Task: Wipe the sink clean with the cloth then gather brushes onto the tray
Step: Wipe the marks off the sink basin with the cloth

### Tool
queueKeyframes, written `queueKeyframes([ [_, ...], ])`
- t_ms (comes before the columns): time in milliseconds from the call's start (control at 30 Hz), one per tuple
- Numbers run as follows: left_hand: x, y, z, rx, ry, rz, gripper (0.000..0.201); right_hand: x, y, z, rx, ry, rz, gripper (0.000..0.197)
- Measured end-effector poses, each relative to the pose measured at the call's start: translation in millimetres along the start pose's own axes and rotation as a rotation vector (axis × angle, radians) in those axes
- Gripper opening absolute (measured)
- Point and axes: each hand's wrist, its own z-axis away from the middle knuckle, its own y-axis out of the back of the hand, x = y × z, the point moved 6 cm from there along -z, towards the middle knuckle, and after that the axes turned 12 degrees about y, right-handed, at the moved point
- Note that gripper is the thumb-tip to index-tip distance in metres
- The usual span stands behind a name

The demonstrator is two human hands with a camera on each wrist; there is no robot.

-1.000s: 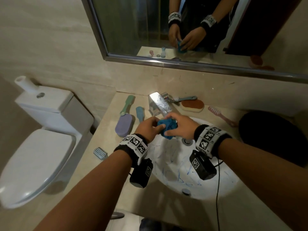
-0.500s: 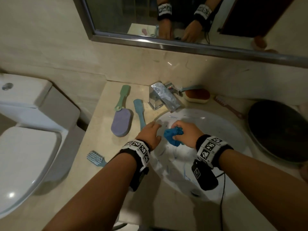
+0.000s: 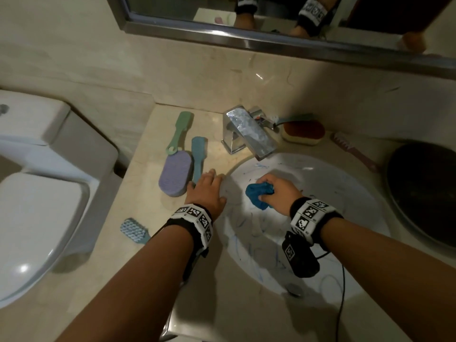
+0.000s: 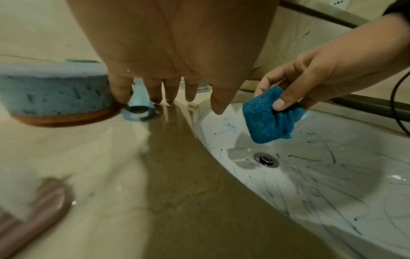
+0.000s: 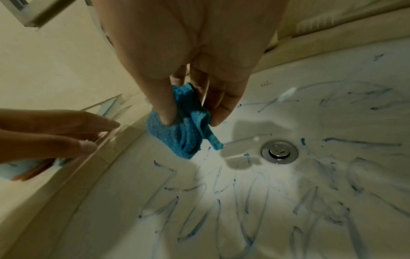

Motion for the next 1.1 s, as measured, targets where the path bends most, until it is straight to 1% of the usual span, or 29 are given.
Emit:
queueKeyframes([
  [67, -2.7, 2.2, 0.0, 0.038, 0.023, -0.007, 0.060, 5.6, -4.2, -8.4, 0.007, -0.016, 0.017, 0.028],
  [133, 1.8, 3.0, 0.6, 0.060, -0.021, -0.019, 0.060, 10.0, -6.2, -12.9, 0.031, -0.031, 0.024, 0.026],
  [200, 9.4, -1.4, -0.1, 0.019, -0.089, -0.023, 0.063, 13.5, -9.6, -17.3, 0.047, -0.031, 0.015, 0.023],
  [233, 11.0, -4.1, -2.2, -0.011, -0.100, -0.022, 0.064, 15.7, -12.3, -21.3, 0.048, -0.027, 0.009, 0.022],
  [333, 7.2, -8.6, -12.4, -0.057, -0.072, -0.001, 0.068, 20.8, -21.4, -36.5, 0.031, -0.026, -0.015, 0.023],
  [400, 6.2, -8.9, -17.8, -0.056, -0.073, -0.002, 0.069, 24.9, -25.9, -46.5, 0.035, -0.035, -0.033, 0.025],
  [567, 6.1, -7.0, -31.0, -0.029, -0.085, -0.033, 0.067, 35.4, -32.4, -61.4, 0.068, -0.071, 0.012, 0.024],
  [800, 3.7, -7.4, -40.4, 0.010, -0.063, -0.027, 0.062, 35.6, -39.1, -72.6, 0.211, -0.095, -0.076, 0.020],
  [833, 3.2, -6.8, -41.5, 0.007, -0.060, -0.028, 0.061, 34.9, -41.3, -75.2, 0.210, -0.102, -0.090, 0.020],
  [900, 1.6, -6.2, -43.6, -0.005, -0.052, -0.027, 0.060, 31.1, -50.0, -78.8, 0.159, -0.103, -0.094, 0.023],
  [1033, -0.9, -5.7, -43.9, -0.001, -0.036, -0.036, 0.060, 22.0, -62.6, -77.4, 0.052, -0.049, -0.038, 0.024],
  [1100, -3.5, -5.5, -45.1, -0.011, -0.041, -0.030, 0.059, 24.2, -54.2, -81.5, 0.071, -0.059, -0.027, 0.021],
])
